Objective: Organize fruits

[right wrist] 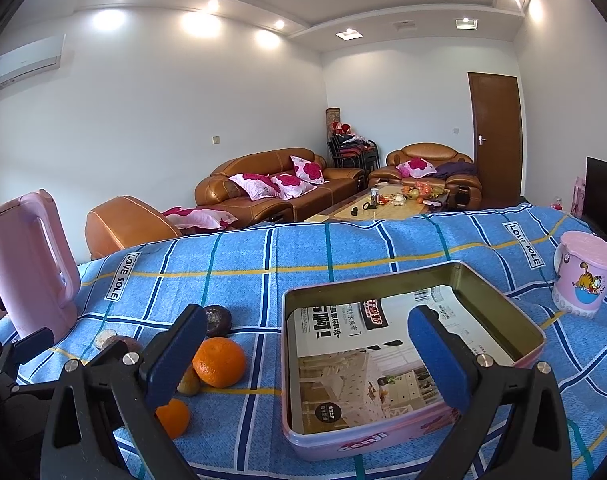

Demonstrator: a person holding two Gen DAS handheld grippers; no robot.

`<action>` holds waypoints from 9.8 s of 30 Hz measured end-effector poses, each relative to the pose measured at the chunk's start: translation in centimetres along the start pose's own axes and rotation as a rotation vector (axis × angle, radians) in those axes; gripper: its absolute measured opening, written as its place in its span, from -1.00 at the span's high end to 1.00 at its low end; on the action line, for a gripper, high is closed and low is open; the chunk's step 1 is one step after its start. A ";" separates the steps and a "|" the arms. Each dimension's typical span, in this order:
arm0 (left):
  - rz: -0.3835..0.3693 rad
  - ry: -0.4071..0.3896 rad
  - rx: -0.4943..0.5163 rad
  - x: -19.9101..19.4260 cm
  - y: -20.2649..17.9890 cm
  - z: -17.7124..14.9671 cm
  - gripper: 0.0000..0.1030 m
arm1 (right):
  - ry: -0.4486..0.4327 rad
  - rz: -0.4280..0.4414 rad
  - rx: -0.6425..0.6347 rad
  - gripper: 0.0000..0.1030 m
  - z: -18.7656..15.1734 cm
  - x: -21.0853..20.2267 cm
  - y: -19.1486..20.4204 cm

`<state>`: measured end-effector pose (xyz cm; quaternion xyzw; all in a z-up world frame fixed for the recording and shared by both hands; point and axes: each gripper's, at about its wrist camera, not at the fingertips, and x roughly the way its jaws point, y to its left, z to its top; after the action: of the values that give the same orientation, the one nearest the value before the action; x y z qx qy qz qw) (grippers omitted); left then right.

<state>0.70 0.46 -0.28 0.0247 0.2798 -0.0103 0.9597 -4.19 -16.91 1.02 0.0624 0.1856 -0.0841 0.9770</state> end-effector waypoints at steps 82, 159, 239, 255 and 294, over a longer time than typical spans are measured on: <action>-0.259 -0.047 -0.031 0.2 2.1 0.4 0.31 | 0.083 0.229 -0.016 0.25 1.2 0.8 -0.2; -0.357 0.081 0.186 0.5 -18.8 -0.3 -0.32 | 0.055 0.055 0.230 -0.18 2.1 1.3 -16.1; -0.068 0.072 0.097 4.5 5.6 3.6 -0.99 | 0.509 0.469 -0.134 0.17 -4.4 4.6 9.0; -0.301 0.282 -0.034 7.9 2.8 0.9 -0.52 | 0.272 0.365 0.013 0.16 -1.0 1.9 4.2; -0.341 -0.106 -0.184 2.9 6.9 2.9 0.00 | 0.036 0.210 -0.006 0.17 0.9 0.9 2.4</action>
<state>4.97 7.15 0.91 -0.1115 0.2289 -0.1484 0.9556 -2.58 -14.81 1.77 0.0802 0.1957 0.0205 0.9772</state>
